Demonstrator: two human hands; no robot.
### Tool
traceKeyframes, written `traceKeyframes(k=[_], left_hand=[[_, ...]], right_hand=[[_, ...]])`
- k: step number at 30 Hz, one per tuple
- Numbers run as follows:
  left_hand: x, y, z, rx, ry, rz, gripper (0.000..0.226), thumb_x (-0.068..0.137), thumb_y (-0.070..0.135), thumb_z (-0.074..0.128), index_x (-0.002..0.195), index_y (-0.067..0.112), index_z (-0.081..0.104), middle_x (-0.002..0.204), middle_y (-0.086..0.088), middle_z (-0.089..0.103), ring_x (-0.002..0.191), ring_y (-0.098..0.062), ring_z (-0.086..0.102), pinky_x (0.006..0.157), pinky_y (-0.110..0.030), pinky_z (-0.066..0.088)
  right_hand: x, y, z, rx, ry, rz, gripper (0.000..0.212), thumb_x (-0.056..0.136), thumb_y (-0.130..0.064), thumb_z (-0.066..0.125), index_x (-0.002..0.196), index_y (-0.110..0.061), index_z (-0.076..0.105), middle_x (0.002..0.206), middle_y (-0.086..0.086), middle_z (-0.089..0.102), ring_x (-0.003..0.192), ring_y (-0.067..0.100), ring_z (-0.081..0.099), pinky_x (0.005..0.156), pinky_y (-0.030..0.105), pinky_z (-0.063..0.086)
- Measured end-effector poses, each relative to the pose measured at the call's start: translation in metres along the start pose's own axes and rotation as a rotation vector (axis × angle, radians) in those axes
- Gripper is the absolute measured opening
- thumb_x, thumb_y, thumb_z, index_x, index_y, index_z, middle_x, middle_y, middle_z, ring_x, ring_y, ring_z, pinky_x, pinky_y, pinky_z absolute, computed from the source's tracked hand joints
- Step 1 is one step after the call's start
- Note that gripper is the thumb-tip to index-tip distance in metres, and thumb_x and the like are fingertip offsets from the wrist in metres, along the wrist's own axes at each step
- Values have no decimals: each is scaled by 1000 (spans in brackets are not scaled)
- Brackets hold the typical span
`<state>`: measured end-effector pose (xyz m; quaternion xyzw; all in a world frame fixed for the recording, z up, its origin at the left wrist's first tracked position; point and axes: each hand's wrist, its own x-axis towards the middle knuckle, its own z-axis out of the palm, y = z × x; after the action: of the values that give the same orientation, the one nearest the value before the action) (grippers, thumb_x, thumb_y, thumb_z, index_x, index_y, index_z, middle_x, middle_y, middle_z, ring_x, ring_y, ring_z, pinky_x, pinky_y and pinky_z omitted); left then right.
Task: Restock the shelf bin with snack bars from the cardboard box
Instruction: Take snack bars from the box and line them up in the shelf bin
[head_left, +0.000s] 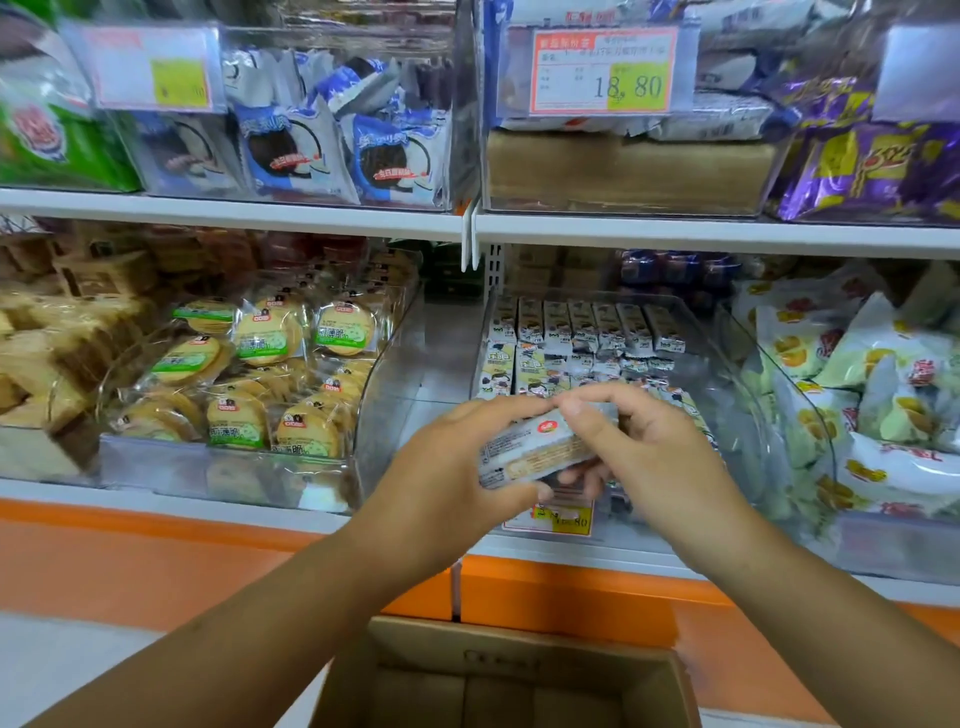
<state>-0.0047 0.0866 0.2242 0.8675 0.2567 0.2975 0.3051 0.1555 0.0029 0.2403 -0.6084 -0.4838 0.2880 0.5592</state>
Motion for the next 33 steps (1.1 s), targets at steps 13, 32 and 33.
traceKeyframes(k=[13,32,33], left_hand=[[3,-2,-8,-565,-89,-330,30,87,6,70,112,22,67,105,6,76,94,-10,72,68,-24,59],[10,16,7,-887,-83,-449,38,88,7,69,120,23,58,81,0,72,85,-18,72,77,-36,61],[11,18,8,-896,-66,-444,40,87,9,70,122,26,59,81,1,72,84,-15,72,73,-32,61]], right_hand=[[-6,10,-27,131,-150,-3,48,85,16,55,117,-20,58,114,-2,68,107,8,63,88,20,52],[-23,15,-2,-258,-63,-192,44,81,-21,60,112,-50,47,133,-20,40,113,-3,53,85,18,49],[-27,17,-1,-328,-120,-195,49,77,-30,61,118,-52,44,139,-29,28,122,-9,43,92,17,46]])
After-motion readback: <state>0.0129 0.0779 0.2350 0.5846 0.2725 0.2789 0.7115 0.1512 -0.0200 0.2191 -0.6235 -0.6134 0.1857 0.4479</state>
